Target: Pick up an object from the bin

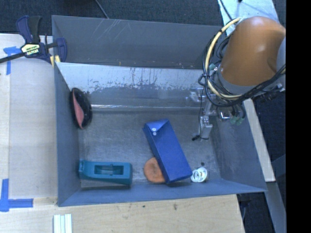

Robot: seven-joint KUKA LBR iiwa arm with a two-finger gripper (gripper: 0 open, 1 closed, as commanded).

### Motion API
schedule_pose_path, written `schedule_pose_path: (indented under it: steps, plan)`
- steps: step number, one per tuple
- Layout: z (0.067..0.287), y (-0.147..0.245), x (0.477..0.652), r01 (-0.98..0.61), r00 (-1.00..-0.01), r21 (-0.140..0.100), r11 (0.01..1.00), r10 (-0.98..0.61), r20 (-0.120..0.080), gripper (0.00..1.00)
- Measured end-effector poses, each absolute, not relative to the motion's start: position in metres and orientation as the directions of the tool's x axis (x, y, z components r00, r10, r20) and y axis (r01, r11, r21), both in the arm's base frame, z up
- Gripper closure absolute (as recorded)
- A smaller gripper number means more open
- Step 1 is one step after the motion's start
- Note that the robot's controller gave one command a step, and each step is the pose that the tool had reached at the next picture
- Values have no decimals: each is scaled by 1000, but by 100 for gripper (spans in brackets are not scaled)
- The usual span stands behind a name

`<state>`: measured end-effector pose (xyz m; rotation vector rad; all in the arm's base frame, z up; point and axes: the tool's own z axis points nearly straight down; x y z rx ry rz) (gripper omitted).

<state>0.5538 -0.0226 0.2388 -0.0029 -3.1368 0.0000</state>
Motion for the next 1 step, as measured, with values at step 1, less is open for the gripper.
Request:
schedule_pose_path:
  steps: [1]
  plan:
    - [244,-23,555,2,-1000,0,1000,2,-4,0]
